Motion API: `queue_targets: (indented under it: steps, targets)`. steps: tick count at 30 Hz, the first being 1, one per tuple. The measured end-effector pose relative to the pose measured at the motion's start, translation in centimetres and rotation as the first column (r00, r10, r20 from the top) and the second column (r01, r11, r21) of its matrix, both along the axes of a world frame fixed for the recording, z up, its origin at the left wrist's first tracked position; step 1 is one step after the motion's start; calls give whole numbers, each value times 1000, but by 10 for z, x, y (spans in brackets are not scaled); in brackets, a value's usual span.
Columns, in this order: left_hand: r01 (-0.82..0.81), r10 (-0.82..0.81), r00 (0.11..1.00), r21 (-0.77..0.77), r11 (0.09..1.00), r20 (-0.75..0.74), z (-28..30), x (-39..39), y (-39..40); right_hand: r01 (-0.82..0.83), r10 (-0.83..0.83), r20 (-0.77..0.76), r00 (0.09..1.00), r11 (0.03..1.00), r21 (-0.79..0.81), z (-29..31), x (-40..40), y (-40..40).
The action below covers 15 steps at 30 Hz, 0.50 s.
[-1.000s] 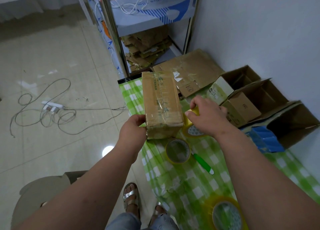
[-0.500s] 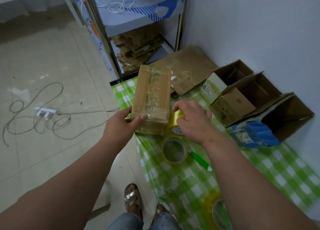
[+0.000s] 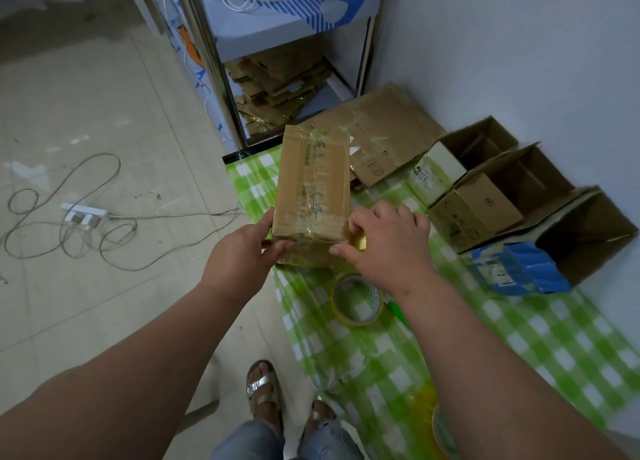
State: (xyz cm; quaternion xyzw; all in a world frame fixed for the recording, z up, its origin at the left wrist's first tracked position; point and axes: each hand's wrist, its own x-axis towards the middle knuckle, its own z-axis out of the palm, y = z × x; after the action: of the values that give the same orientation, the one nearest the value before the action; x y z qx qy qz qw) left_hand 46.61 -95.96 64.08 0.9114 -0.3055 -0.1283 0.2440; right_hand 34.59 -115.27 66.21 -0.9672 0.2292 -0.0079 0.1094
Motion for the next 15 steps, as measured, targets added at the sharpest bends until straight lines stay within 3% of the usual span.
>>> queue_targets:
  steps: [5,9,15]
  targets:
    - [-28,28,1000,-35,999,-9,-1,-6,0,-5,7,-38,999,998,56,3,-1,-2]
    - [-10,11,1000,22,1000,-2,-4,-11,-3,62,-62,-56,996,998,-14,4,6,7]
    - [-79,79,996,-5,997,-47,-7,-25,-4,18,-16,-96,995,1000,16,7,5,6]
